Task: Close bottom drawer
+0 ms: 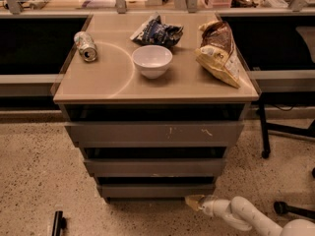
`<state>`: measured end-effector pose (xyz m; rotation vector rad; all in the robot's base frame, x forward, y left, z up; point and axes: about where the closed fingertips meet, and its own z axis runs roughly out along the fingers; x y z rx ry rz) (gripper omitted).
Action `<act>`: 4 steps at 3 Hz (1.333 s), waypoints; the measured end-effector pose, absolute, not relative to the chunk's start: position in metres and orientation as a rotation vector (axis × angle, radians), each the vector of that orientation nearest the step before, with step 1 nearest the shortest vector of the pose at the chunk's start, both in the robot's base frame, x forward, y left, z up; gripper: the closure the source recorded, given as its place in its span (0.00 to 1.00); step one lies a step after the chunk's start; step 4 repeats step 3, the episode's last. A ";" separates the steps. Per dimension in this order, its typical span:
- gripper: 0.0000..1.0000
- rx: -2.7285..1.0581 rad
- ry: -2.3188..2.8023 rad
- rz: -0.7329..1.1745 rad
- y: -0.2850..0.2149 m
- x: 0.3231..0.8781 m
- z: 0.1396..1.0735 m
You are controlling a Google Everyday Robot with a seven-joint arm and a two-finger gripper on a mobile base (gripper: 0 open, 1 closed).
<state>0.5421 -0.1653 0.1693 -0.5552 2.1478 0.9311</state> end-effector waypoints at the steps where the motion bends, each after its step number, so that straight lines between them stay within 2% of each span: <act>1: 0.12 -0.555 2.148 0.931 -0.165 0.542 0.169; 2: 0.00 -0.555 2.148 0.931 -0.165 0.542 0.169; 4: 0.00 -0.555 2.148 0.931 -0.165 0.542 0.169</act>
Offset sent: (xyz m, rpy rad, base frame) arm 0.0000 0.0000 0.0000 0.0000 0.0000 0.0000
